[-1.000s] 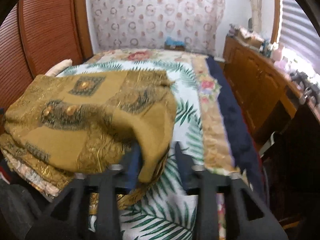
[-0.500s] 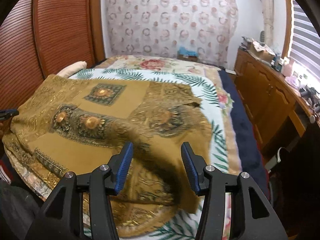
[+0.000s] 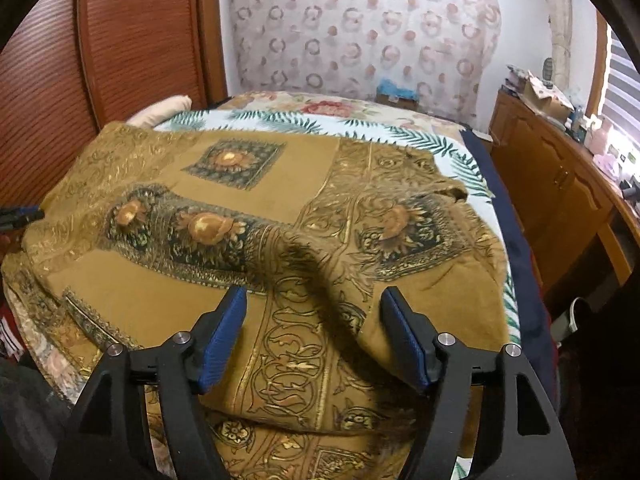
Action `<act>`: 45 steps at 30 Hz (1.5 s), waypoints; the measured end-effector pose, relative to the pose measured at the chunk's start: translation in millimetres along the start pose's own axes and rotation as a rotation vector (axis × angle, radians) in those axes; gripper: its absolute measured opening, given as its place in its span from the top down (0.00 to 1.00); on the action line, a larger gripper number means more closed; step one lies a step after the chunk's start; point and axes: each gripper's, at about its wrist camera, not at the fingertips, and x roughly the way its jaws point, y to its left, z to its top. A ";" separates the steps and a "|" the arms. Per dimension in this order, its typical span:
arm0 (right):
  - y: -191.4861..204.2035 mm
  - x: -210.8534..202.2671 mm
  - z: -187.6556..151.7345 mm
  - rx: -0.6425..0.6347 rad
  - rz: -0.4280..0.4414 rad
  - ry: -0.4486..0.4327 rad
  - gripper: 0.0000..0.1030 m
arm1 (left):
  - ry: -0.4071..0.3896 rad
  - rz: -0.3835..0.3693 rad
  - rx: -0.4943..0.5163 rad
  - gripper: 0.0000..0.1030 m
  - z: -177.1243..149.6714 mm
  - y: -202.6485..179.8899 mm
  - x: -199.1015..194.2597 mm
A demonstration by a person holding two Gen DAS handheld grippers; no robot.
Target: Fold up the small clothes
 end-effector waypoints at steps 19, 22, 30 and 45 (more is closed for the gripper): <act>7.0 -4.3 -39.4 0.055 0.003 -0.041 0.29 | -0.002 -0.093 0.010 0.68 -1.0 -5.6 0.3; 8.4 -5.0 -43.0 0.059 0.001 -0.066 0.28 | -0.006 -0.125 -0.002 0.91 -1.1 -3.7 -0.1; 7.5 -6.3 -43.2 0.047 0.004 -0.066 0.27 | -0.117 -0.189 -0.062 0.98 11.3 -5.6 -26.6; -15.4 -40.2 -31.4 0.074 -0.067 -0.065 0.13 | -0.340 -0.370 0.116 0.99 107.2 -109.2 -84.6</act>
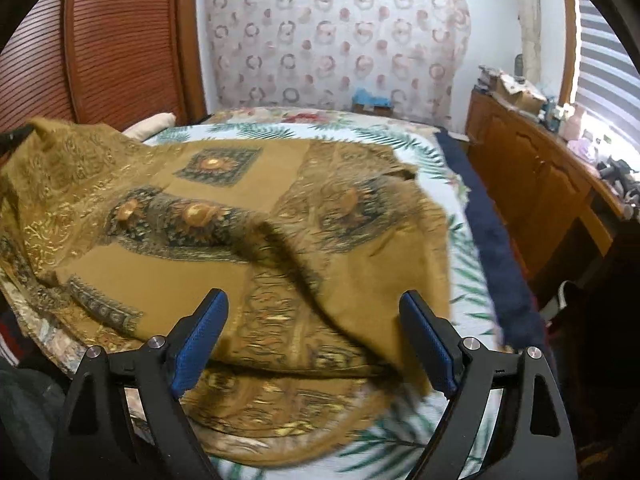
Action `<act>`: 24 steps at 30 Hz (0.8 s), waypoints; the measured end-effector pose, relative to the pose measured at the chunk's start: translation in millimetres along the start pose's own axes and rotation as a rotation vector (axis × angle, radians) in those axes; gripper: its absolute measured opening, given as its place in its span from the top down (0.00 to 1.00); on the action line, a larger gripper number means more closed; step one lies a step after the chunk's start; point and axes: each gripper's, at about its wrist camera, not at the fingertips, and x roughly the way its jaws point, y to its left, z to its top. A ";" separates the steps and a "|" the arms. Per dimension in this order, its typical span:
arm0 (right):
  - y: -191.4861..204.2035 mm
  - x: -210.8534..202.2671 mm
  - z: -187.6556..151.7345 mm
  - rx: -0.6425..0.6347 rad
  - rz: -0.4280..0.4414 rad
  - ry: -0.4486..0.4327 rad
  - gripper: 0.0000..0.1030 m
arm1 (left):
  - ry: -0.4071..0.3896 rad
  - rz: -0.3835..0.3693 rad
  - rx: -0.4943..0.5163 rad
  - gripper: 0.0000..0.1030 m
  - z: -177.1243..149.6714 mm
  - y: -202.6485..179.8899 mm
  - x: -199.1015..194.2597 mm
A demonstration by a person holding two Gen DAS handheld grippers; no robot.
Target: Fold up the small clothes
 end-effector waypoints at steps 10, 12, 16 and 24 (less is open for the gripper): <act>-34.8 -21.3 3.3 0.069 -0.040 -0.042 0.13 | 0.012 -0.178 0.133 0.99 52.0 -92.0 51.9; -39.0 -24.6 4.1 0.077 -0.044 -0.052 0.13 | 0.021 -0.210 0.168 0.99 60.1 -116.4 60.9; -49.3 -34.3 3.9 0.103 -0.051 -0.076 0.13 | 0.031 -0.255 0.223 0.99 71.5 -155.6 72.0; -53.9 -41.8 7.0 0.119 -0.041 -0.101 0.13 | 0.099 -0.244 0.270 0.78 64.1 -177.9 83.0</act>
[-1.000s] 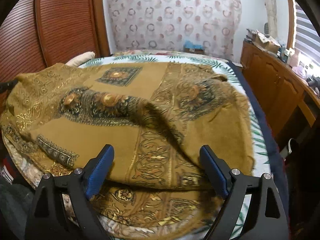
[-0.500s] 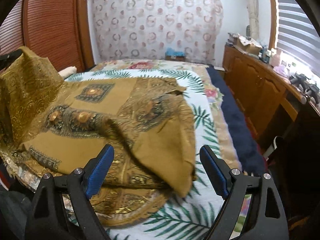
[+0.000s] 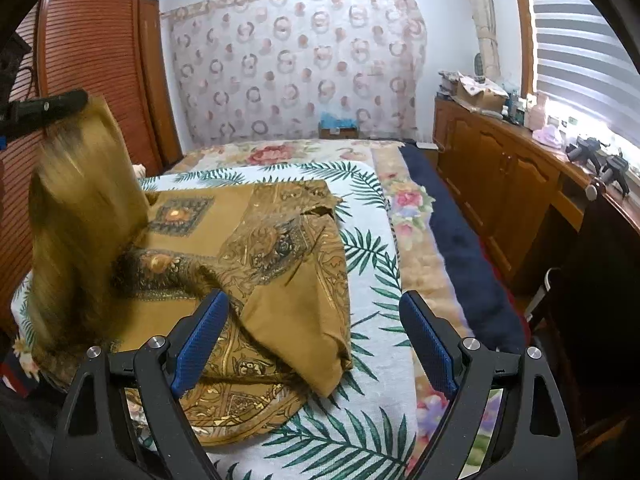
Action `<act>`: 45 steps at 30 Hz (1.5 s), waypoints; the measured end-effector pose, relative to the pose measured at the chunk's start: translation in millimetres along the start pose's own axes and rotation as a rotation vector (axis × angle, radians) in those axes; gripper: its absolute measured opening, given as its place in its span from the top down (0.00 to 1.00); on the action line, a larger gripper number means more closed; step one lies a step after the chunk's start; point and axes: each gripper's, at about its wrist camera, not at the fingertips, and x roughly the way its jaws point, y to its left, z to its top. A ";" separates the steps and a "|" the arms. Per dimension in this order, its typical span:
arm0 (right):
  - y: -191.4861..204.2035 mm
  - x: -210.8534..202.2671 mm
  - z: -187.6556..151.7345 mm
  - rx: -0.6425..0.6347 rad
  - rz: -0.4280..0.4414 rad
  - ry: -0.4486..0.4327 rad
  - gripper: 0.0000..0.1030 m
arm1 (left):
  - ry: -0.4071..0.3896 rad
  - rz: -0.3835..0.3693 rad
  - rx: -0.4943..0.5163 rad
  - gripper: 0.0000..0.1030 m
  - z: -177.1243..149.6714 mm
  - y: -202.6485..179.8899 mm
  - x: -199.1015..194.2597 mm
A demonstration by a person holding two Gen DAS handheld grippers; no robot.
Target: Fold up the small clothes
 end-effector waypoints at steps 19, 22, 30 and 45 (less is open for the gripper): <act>96.5 43.2 36.1 -0.178 0.172 0.021 0.13 | 0.097 0.245 -0.153 0.76 -100.9 85.8 -34.9; 120.1 54.7 41.4 -0.203 0.222 0.029 0.13 | 0.108 0.273 -0.184 0.76 -117.1 100.7 -38.5; 195.7 86.6 43.4 -0.338 0.356 0.094 0.13 | 0.158 0.329 -0.246 0.76 -161.6 128.5 -38.2; 252.0 115.1 13.7 -0.526 0.404 0.251 0.13 | 0.223 0.326 -0.307 0.76 -201.0 146.5 -22.4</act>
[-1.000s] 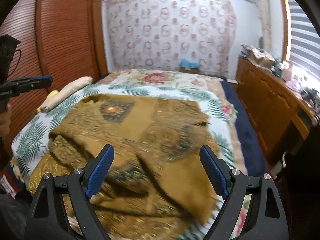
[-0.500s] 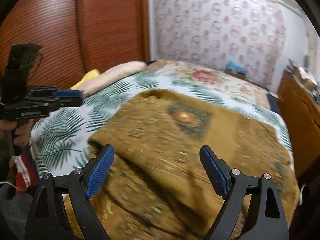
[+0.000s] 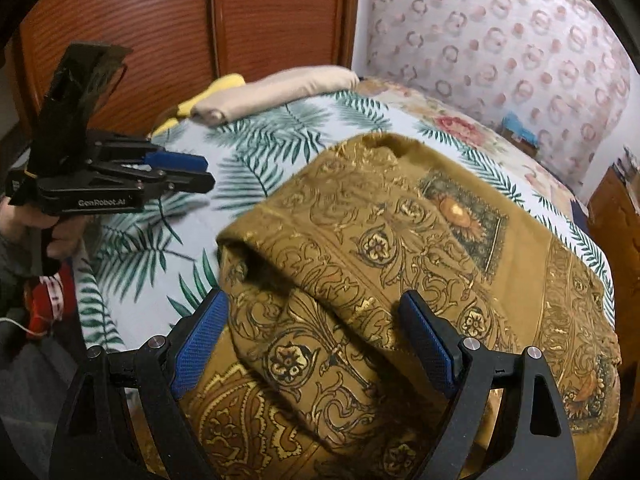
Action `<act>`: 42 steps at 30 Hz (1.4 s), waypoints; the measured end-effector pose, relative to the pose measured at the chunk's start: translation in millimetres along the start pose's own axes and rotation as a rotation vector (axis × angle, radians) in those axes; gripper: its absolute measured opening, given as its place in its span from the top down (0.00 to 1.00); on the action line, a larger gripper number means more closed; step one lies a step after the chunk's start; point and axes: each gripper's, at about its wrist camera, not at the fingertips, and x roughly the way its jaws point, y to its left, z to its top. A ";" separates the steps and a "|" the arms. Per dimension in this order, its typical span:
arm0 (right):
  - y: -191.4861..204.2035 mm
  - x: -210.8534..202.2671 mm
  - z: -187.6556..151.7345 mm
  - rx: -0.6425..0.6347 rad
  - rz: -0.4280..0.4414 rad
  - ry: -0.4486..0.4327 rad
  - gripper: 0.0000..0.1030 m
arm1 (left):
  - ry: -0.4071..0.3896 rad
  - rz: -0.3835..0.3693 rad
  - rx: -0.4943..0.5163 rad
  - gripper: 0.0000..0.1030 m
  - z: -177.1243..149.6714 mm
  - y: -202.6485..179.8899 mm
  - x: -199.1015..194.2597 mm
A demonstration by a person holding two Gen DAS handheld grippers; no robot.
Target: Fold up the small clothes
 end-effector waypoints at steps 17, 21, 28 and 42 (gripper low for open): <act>-34.1 -38.2 5.8 0.079 0.012 -0.116 0.96 | -0.105 -0.062 0.002 0.76 33.6 -15.3 -4.9; -54.5 -52.3 11.2 0.109 -0.058 -0.153 0.97 | -0.068 -0.077 -0.003 0.76 25.9 -20.3 7.3; -114.9 -70.6 13.8 0.204 -0.195 -0.188 0.98 | -0.027 -0.079 -0.002 0.76 9.0 -26.7 13.2; -207.3 -71.8 -2.7 0.342 -0.414 -0.102 0.98 | -0.055 -0.058 0.000 0.76 -1.0 -31.2 1.6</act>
